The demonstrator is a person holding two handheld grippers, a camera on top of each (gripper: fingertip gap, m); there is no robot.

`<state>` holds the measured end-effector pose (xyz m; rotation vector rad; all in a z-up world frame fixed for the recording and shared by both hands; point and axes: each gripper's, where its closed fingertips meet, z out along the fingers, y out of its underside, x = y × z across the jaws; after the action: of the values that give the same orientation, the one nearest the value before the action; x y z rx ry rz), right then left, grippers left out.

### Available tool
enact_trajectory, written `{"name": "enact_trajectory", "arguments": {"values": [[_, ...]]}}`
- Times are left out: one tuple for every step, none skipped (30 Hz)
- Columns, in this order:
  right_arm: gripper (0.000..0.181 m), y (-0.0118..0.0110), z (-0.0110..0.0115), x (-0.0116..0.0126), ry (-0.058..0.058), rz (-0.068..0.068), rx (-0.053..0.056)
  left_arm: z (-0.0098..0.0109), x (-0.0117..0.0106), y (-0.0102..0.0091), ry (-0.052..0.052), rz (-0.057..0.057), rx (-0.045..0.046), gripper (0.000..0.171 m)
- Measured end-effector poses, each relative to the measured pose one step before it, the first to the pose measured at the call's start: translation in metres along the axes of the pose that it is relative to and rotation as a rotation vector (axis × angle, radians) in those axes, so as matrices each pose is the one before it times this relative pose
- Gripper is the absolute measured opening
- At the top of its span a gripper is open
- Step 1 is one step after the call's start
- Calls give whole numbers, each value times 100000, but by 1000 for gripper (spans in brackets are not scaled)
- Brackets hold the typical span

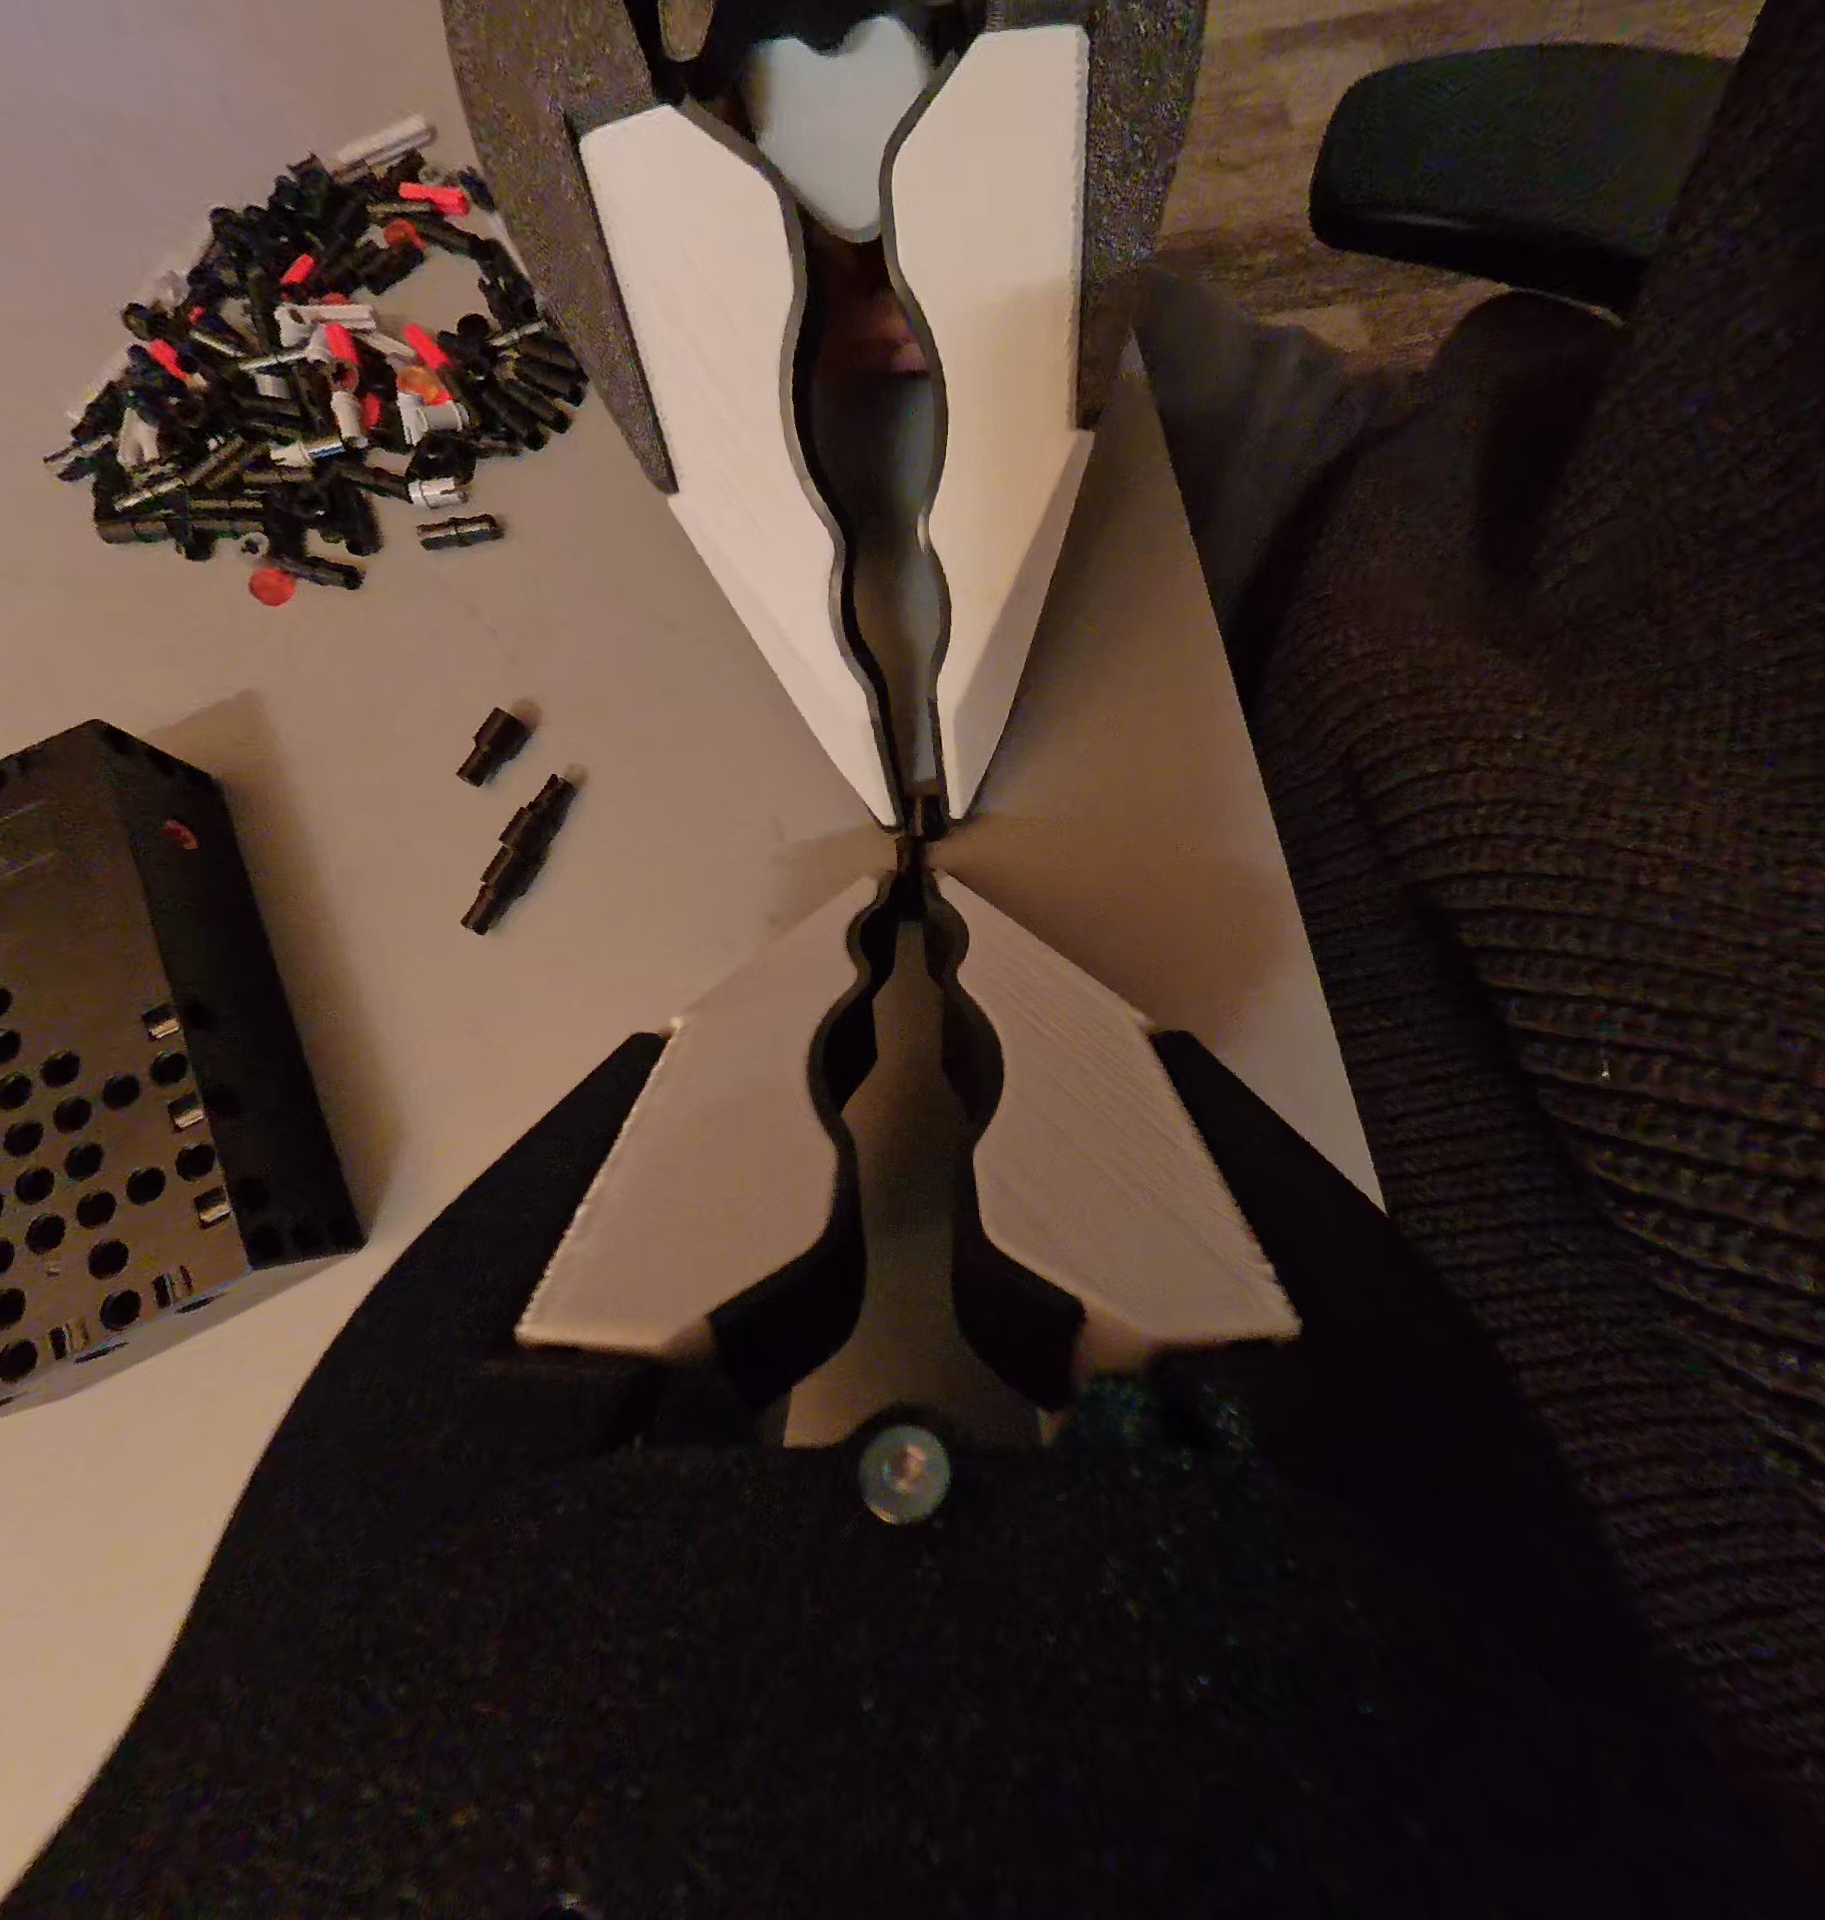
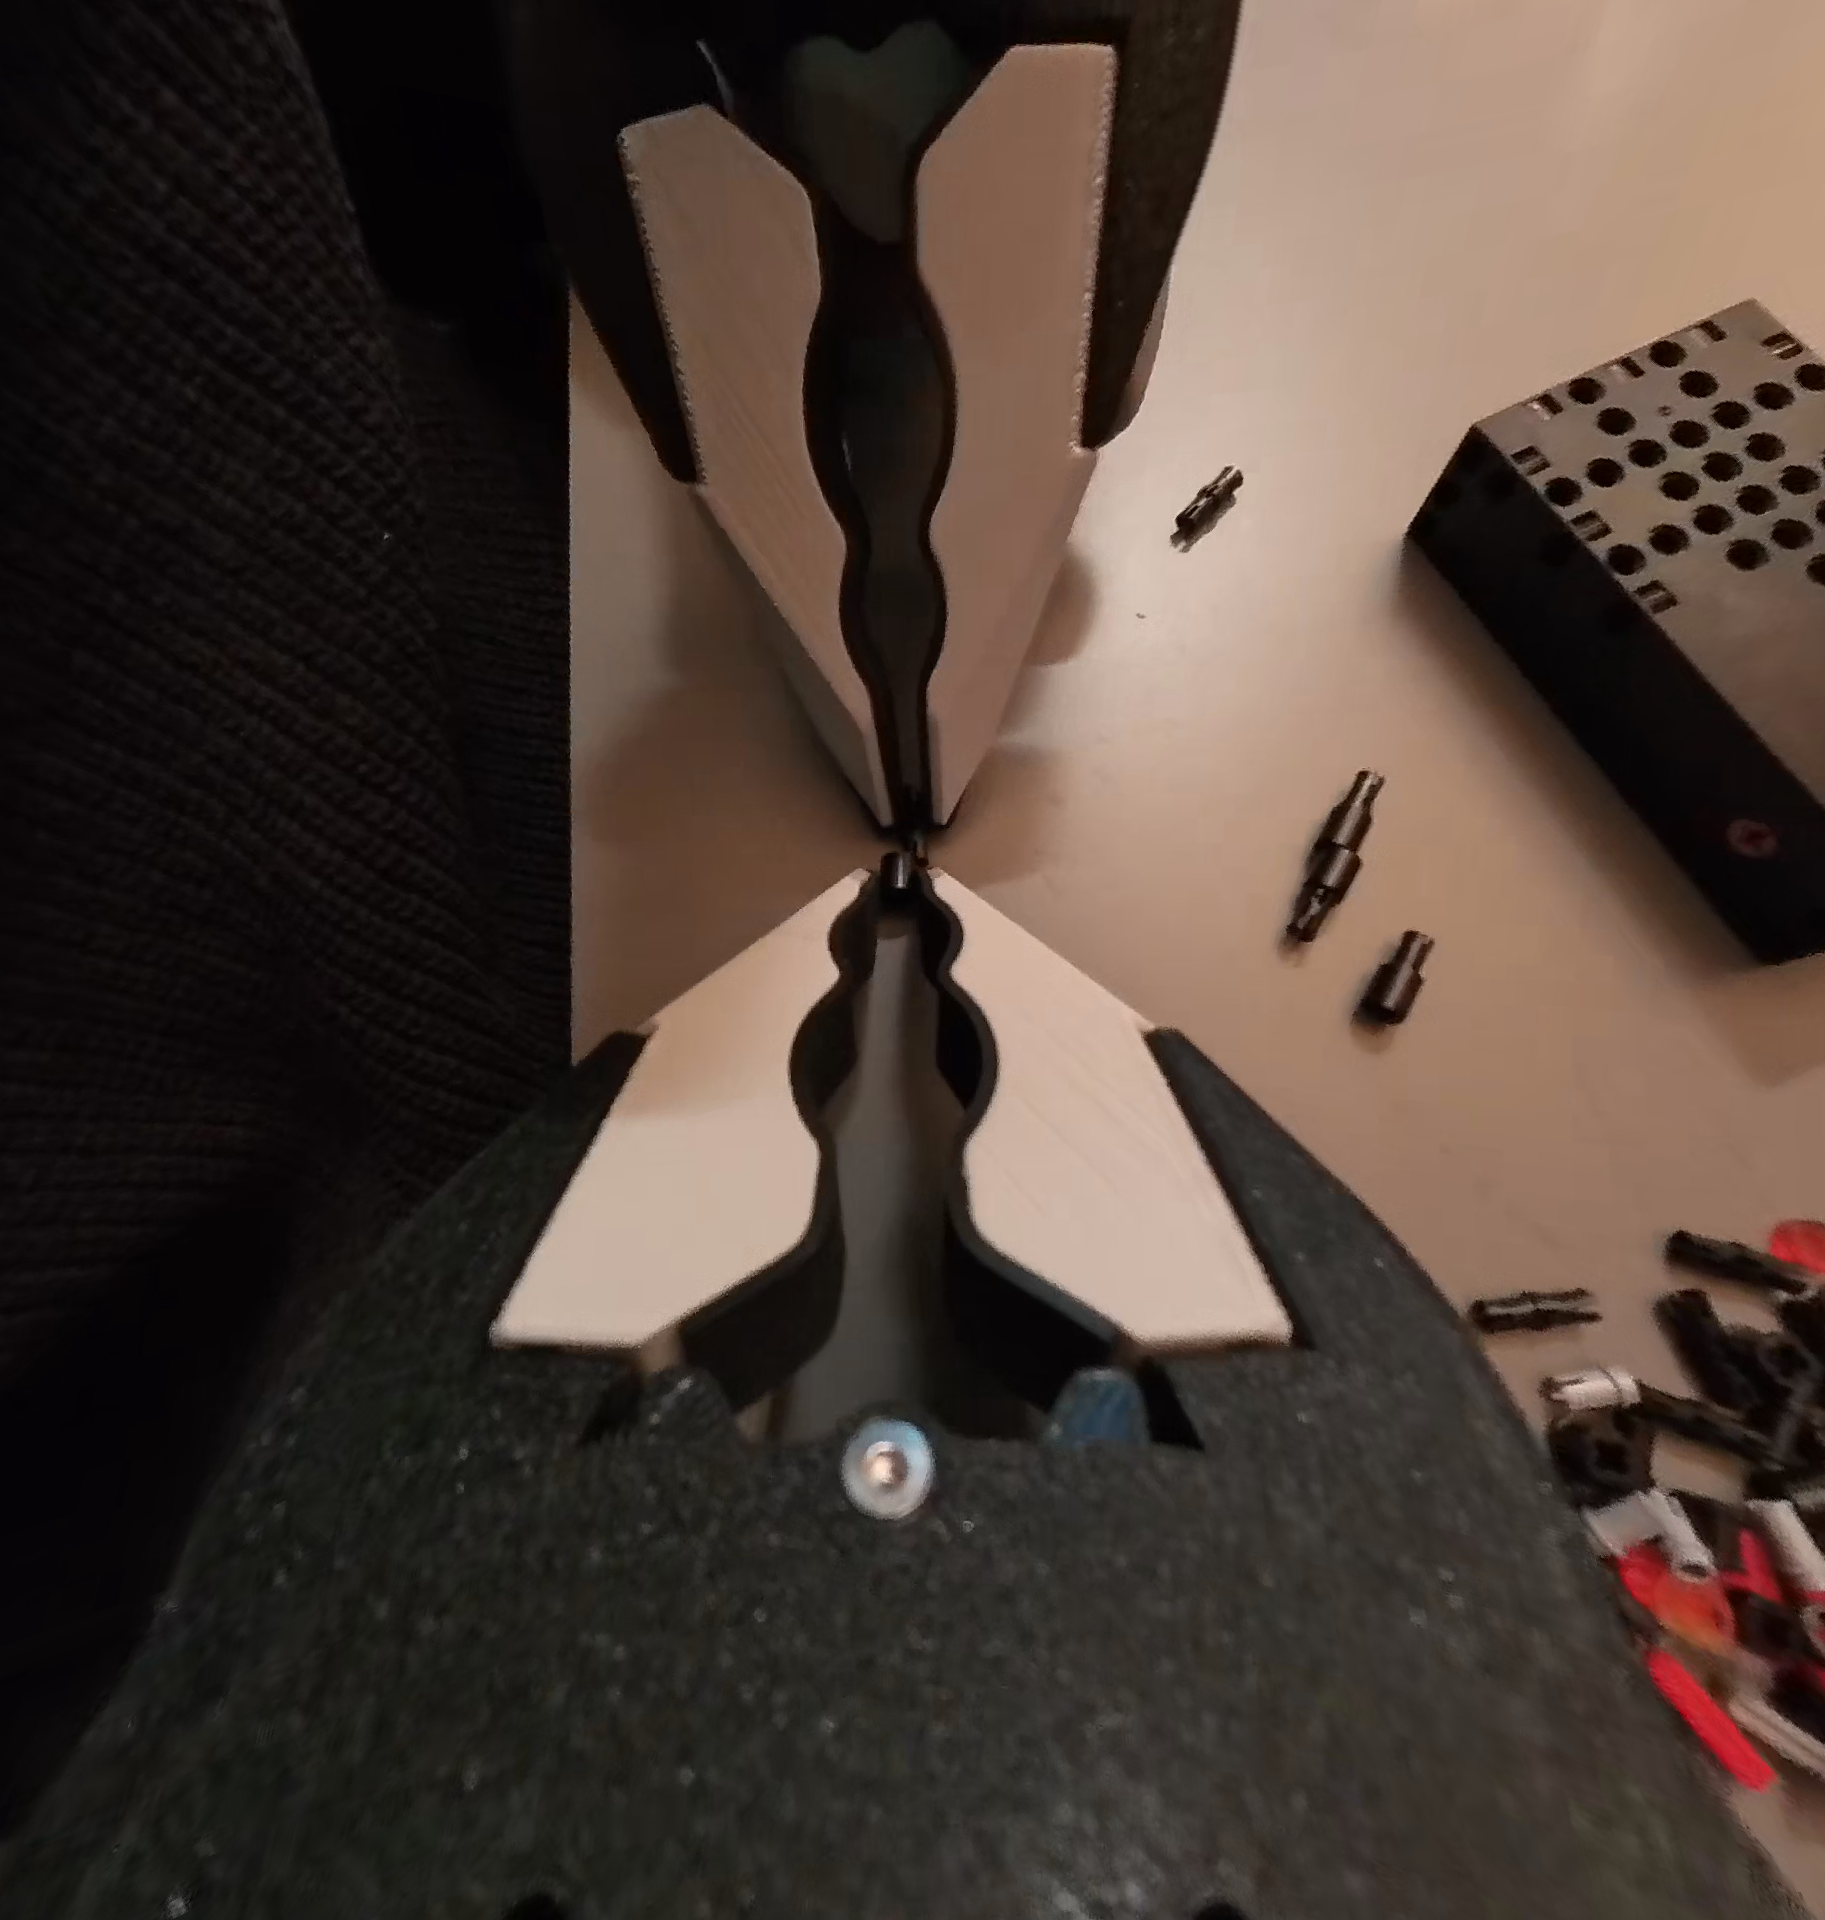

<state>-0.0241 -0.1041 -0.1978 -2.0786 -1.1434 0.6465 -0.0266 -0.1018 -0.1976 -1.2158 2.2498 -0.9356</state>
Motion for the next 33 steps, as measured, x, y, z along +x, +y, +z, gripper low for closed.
{"name": "enact_trajectory", "arguments": {"values": [[7, 3, 12, 10, -258, -269, -54, -31, 3, -15, 16, 34, 219, 2], [7, -4, 8, 12, -9, -130, -35, -33, -3, -27, 344, -378, 287, 2], [7, 2, 1, 17, 243, -82, 5, -24, -4, -29, 554, -607, 219, 2], [7, -6, -1, 38, 558, -266, 11, -8, -30, -6, 174, -497, 45, 2], [7, 2, -5, 18, 563, -421, -6, 0, -28, -3, -156, -38, 49, 3], [7, -8, 5, -1, 402, -414, -1, -7, 5, 1, -221, 281, 45, 3], [7, 2, 4, 6, 294, -330, 3, -13, -2, -6, -70, 156, 43, 3], [7, 3, 3, -6, 234, -274, -5, -12, 4, -8, 153, -119, 84, 3], [7, 4, 0, -5, 179, -201, -2, -7, -5, -15, 258, -287, 138, 2], [7, -8, -5, 11, 165, -153, 18, -16, -4, -4, 223, -300, 99, 2], [7, 0, 0, -3, 122, -161, 42, -4, 3, -10, 198, -167, 20, 2], [7, -7, -8, -9, 93, -137, 33, -6, -4, 6, 141, -103, -6, 3], [7, -3, 1, -11, 73, -138, 63, -9, 6, 3, 90, -76, 74, 2], [7, -23, -18, -10, 19, -138, 174, -20, 9, -21, 181, -59, 164, 3], [7, -24, -24, -3, -5, -19, 236, -20, 1, -25, 139, -142, 218, 3], [7, -36, -31, 4, -19, 44, 279, -35, -3, -27, 126, -166, 249, 2], [7, -43, -27, 4, -13, 57, 327, -32, 3, -34, 156, -185, 295, 2], [7, -45, -47, 4, -1, 77, 387, -43, -15, -43, 54, -172, 373, 2], [7, -46, -34, 9, -27, 89, 422, -31, -15, -40, 92, -181, 363, 2], [7, -45, -53, -3, -37, 64, 444, -45, 4, -41, 183, -191, 351, 2], [7, -53, -41, 22, 65, 74, 416, -35, -22, -37, 65, -253, 363, 3], [7, -50, -41, 3, 24, 71, 376, -46, -15, -41, 157, -286, 355, 3], [7, -49, -50, 7, -32, 48, 445, -44, 4, -49, 216, -243, 427, 2], [7, -60, -47, 13, -30, 165, 532, -55, -21, -59, 60, -247, 507, 2], [7, -56, -69, 33, -19, 344, 502, -59, -31, -58, 33, -271, 520, 3], [7, 58, -65, 107, 331, 494, -20, -80, -1, -62, 270, -317, 613, 3], [7, 131, -76, 137, 458, 423, -345, -123, -51, -119, 47, -476, 1093, 3], [8, 37, -117, 93, 309, 255, 295, -156, -46, -155, 177, -610, 1334, 3], [7, -127, -155, 66, 179, 306, 1216, -145, -22, -156, 306, -579, 1349, 3], [7, -179, -156, 34, -16, 433, 1489, -127, -46, -134, 169, -537, 1178, 3], [7, -160, -147, 38, -195, 483, 1392, -97, -30, -112, 124, -404, 938, 3], [7, -163, -142, -13, -411, 390, 1370, -68, -3, -74, 236, -237, 665, 3], [7, -167, -142, -46, -550, 240, 1390, -55, -12, -54, 59, -171, 481, 3]]}}
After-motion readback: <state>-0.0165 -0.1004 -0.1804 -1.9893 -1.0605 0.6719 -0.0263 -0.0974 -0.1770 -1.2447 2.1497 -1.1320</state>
